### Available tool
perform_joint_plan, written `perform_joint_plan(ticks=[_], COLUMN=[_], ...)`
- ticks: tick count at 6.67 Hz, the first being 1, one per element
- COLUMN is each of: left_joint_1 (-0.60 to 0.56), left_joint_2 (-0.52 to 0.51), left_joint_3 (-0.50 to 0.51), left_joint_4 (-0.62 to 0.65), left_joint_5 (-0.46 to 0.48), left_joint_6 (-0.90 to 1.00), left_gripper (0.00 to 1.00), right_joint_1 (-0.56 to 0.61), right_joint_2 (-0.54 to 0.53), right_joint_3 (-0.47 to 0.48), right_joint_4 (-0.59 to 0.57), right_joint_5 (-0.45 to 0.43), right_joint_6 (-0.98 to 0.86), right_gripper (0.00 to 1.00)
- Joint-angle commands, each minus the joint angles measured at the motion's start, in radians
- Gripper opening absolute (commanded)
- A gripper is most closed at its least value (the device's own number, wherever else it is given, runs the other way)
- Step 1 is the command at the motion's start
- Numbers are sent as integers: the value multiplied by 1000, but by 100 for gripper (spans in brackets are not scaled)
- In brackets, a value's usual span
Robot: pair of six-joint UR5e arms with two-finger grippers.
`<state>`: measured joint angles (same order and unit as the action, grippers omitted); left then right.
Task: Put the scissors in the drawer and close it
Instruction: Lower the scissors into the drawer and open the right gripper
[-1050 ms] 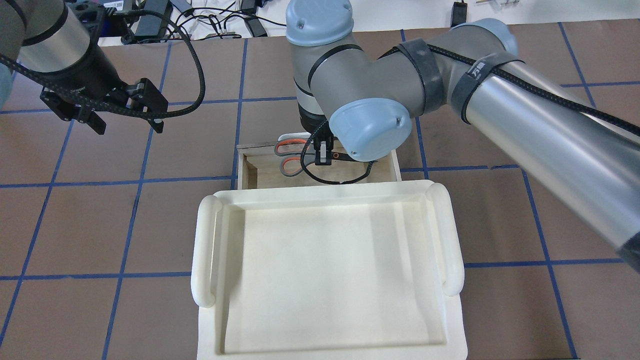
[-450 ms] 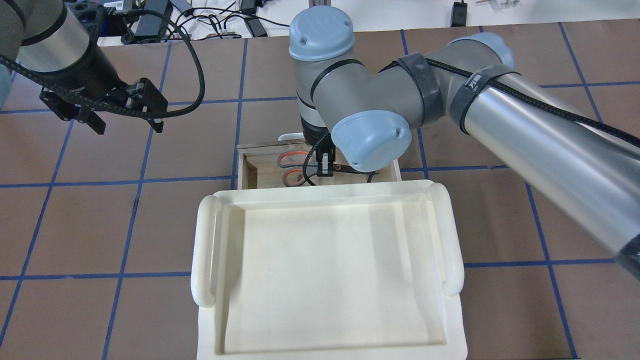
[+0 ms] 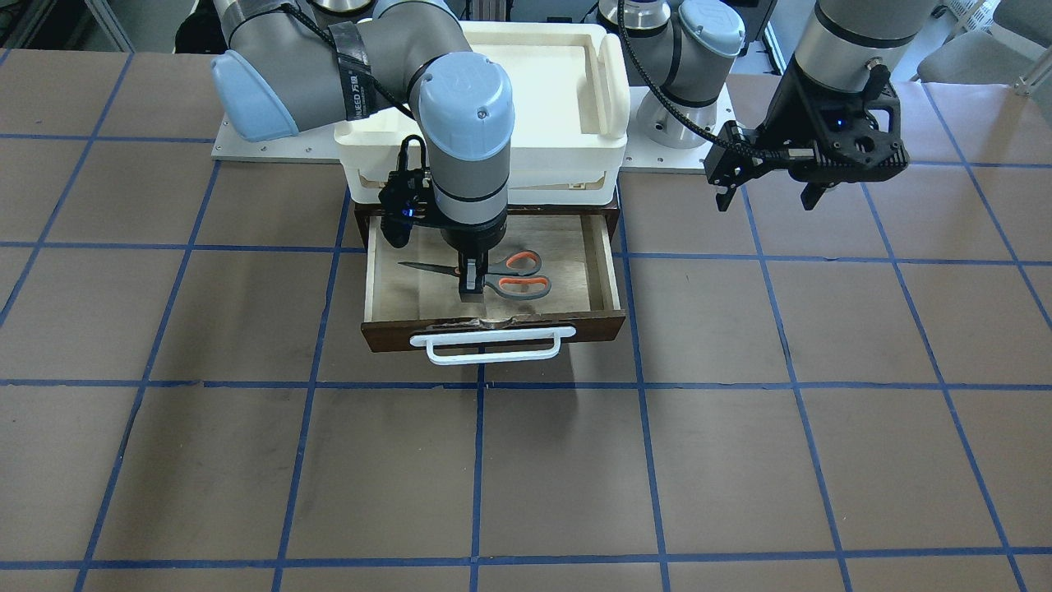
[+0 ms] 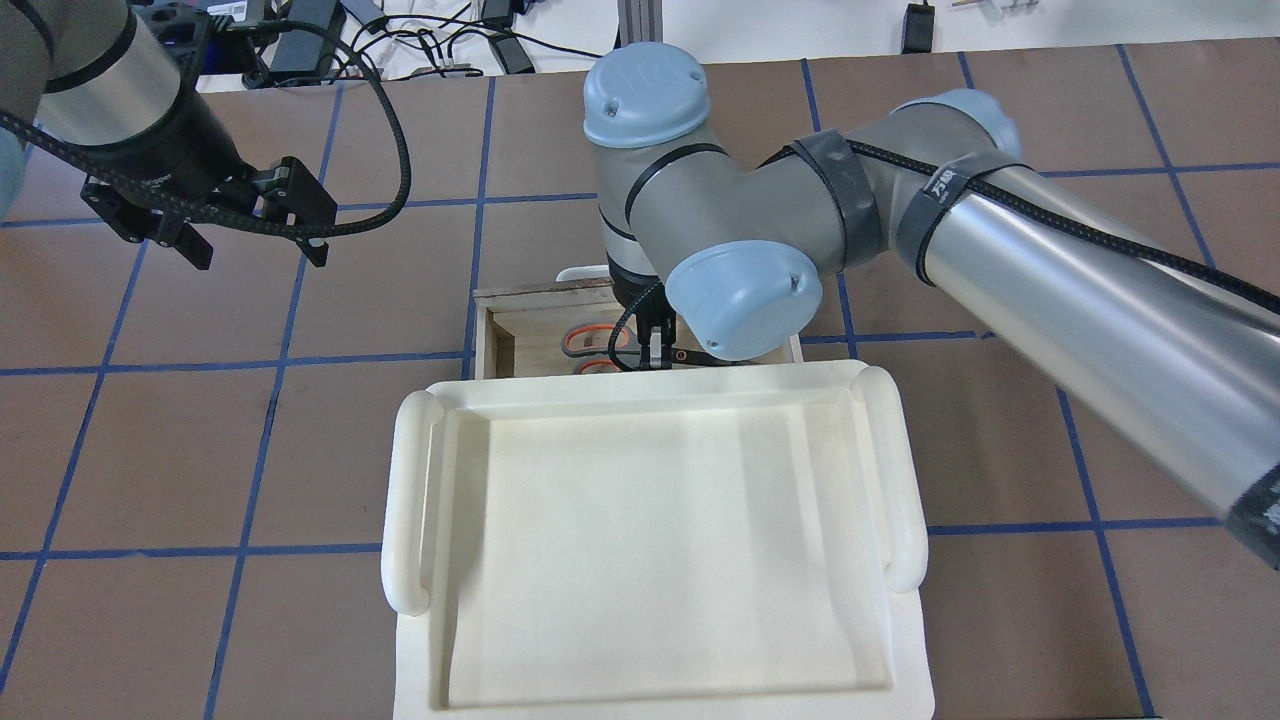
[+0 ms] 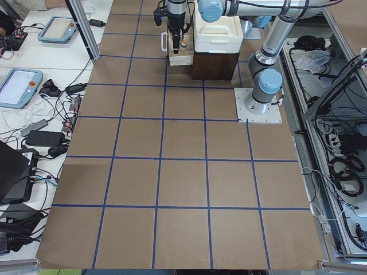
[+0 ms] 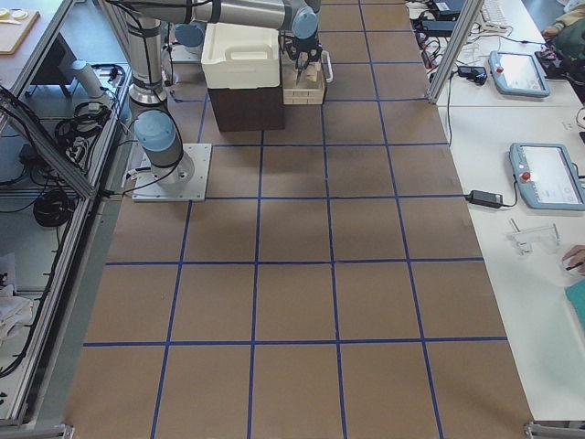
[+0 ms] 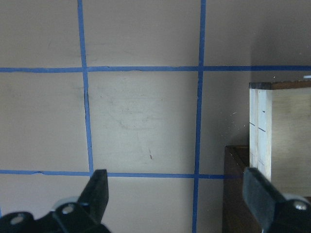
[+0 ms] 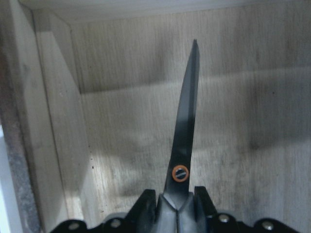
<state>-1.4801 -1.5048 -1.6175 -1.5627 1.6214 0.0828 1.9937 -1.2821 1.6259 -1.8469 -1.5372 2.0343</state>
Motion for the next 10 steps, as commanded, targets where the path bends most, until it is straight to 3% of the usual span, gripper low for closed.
perform_joint_plan(ticks=[1,7,8,9,10], left_joint_1=[0,0,4,20,40], left_joint_2=[5,6,-12,-3,-2], left_joint_3=[-1,1,-1,-1,1], left_joint_4=[3,3,3,-28,-49], left_joint_5=[1,-11,-15,1,-2], left_joint_6=[-2,-3,-2,-2,-2], left_gripper=[100,100,100,100,100], right_joint_1=[5,8,8,10,25], right_joint_2=[7,13,17,14,14], right_joint_3=[3,43,43,42,34], right_joint_4=[-32,-52,-49,-43,-52], right_joint_5=[-1,5,3,8,32], right_joint_6=[1,9,9,15,18], right_gripper=[0,2,37,56,57])
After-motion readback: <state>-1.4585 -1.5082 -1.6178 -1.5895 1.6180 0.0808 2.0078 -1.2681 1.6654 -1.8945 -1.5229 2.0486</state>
